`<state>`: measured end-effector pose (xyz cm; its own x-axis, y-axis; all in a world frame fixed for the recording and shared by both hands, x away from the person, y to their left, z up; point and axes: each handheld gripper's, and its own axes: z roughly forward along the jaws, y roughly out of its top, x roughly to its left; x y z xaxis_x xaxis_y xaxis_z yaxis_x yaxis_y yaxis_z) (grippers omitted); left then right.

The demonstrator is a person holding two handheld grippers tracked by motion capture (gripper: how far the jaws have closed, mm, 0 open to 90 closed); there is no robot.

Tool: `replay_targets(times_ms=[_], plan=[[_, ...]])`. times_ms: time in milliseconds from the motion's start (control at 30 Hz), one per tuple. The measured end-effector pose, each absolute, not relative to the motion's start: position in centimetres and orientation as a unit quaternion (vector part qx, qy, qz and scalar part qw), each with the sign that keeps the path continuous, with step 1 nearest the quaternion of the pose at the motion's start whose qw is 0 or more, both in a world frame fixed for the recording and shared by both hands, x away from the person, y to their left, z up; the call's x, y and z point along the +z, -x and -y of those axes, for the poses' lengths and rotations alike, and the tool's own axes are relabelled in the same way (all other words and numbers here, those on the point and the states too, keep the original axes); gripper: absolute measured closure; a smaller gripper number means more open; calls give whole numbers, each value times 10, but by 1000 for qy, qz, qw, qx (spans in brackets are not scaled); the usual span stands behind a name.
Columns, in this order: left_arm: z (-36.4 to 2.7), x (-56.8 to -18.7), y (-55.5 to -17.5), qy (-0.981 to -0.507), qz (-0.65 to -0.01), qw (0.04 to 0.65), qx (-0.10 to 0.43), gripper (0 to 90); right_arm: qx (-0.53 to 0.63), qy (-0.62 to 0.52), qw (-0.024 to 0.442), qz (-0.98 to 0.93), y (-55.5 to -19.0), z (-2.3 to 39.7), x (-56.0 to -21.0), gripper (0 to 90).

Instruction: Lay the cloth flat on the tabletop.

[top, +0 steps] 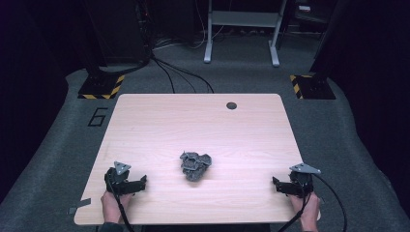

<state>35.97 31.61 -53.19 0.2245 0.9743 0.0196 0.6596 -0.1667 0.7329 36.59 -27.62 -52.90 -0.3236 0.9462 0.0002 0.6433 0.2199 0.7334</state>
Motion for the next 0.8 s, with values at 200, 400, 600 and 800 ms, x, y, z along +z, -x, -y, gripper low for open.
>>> replay_targets(times_ms=[200, 400, 600, 800], plan=[[-317, -532, -360, -720, -568, 309, 253, 32, 328, -532, 234, -745, -366, 276, -529, 90], [-316, -532, -359, -722, -565, 307, 254, 28, 325, -531, 237, -746, -365, 276, -529, 90], [-316, -531, -360, -726, -562, 306, 250, 17, 364, -536, 207, -733, -365, 274, -522, 85], [-315, -529, -359, -716, -568, 325, 244, 2, 371, -503, 202, -754, -365, 240, -505, 102]])
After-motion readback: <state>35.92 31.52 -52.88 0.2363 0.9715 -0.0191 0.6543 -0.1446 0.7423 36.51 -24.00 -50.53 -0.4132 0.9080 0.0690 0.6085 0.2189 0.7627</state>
